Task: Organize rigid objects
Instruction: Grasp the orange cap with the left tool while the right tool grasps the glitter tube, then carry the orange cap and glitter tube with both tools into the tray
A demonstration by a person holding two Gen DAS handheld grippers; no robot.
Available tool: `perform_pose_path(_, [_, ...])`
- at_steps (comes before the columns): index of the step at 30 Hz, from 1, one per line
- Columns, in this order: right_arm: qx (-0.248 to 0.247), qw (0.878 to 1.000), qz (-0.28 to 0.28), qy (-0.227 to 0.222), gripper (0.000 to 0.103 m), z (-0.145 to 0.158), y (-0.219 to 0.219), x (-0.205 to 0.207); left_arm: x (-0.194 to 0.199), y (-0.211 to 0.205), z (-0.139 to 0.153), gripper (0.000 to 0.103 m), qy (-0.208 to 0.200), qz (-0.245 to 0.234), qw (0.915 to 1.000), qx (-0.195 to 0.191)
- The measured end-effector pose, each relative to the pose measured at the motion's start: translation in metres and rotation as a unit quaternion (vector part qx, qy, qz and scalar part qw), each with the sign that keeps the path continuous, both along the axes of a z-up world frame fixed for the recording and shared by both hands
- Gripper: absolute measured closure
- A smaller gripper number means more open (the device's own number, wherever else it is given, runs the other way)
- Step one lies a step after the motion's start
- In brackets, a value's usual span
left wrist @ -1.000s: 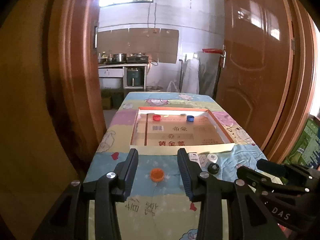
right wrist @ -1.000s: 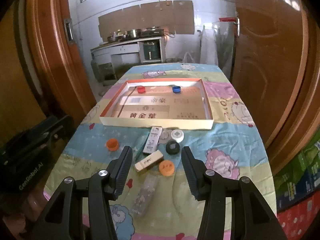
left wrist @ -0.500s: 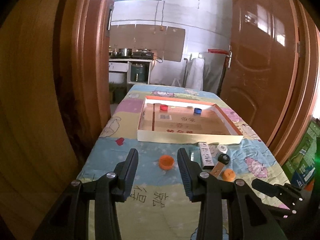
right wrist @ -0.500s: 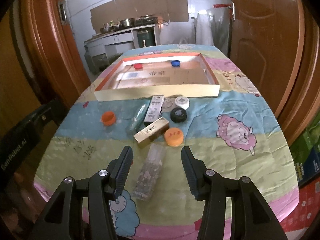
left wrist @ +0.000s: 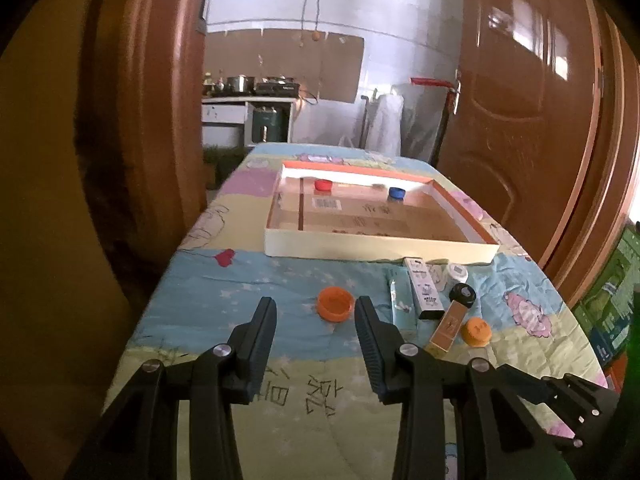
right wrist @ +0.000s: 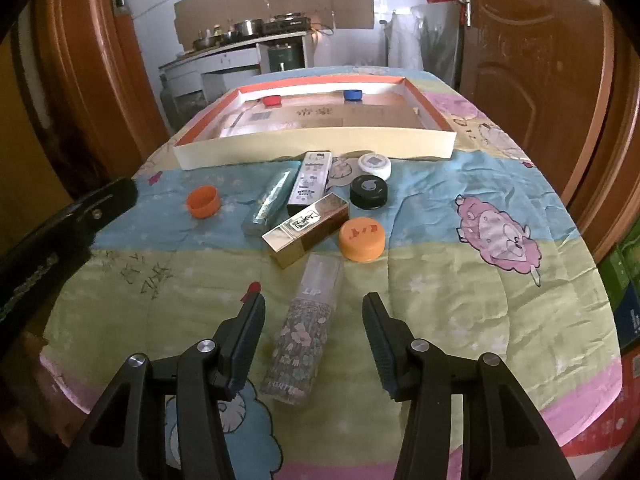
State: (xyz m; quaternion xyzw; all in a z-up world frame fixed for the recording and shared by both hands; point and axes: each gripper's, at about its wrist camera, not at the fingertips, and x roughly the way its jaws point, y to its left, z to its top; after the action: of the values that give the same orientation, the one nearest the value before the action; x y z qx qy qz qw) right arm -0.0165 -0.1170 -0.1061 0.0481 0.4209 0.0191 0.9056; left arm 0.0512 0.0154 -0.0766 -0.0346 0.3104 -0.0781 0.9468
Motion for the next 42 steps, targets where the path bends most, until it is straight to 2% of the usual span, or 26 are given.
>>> perform_pose_path(6, [-0.007, 1.0, 0.006, -0.001, 0.051, -0.005, 0.002, 0.004, 0.024, -0.01, -0.019, 0.062, 0.036, -0.027, 0.999, -0.009])
perform_pose_path(8, [-0.01, 1.0, 0.008, -0.003, 0.06, -0.006, 0.002, 0.004, 0.032, -0.013, -0.024, 0.062, 0.045, -0.029, 0.9985, -0.009])
perform_pose_path(9, [-0.013, 1.0, 0.007, -0.004, 0.072, -0.006, 0.002, 0.004, 0.036, -0.014, -0.026, 0.062, 0.049, -0.029, 0.9983, -0.009])
perform_pose_path(13, [-0.019, 1.0, 0.012, -0.007, 0.078, -0.006, 0.002, 0.004, 0.05, -0.019, -0.033, 0.062, 0.07, -0.029, 0.9971, -0.006])
perform_pose_path(17, [-0.022, 1.0, 0.014, -0.01, 0.079, -0.007, 0.002, 0.004, 0.063, -0.027, -0.04, 0.062, 0.099, -0.033, 0.9945, 0.007])
perform_pose_path(23, [-0.022, 1.0, 0.018, -0.013, 0.079, -0.007, 0.002, 0.004, 0.078, -0.031, -0.044, 0.062, 0.116, -0.028, 0.9927, 0.019])
perform_pose_path(24, [-0.021, 1.0, 0.018, -0.013, 0.079, -0.007, 0.002, 0.004, 0.077, -0.032, -0.044, 0.063, 0.115, -0.026, 0.9928, 0.021])
perform_pose_path(26, [-0.019, 1.0, 0.018, -0.012, 0.079, -0.007, 0.001, 0.003, 0.076, -0.031, -0.044, 0.072, 0.113, -0.014, 0.9931, 0.028])
perform_pose_path(33, [-0.019, 1.0, 0.018, -0.013, 0.079, -0.007, 0.001, 0.003, 0.071, -0.03, -0.044, 0.072, 0.107, -0.016, 0.9938, 0.027])
perform_pose_path(42, [-0.012, 1.0, 0.018, -0.012, 0.081, -0.006, -0.001, 0.003, 0.057, -0.023, -0.036, 0.072, 0.104, -0.009, 0.9945, 0.007])
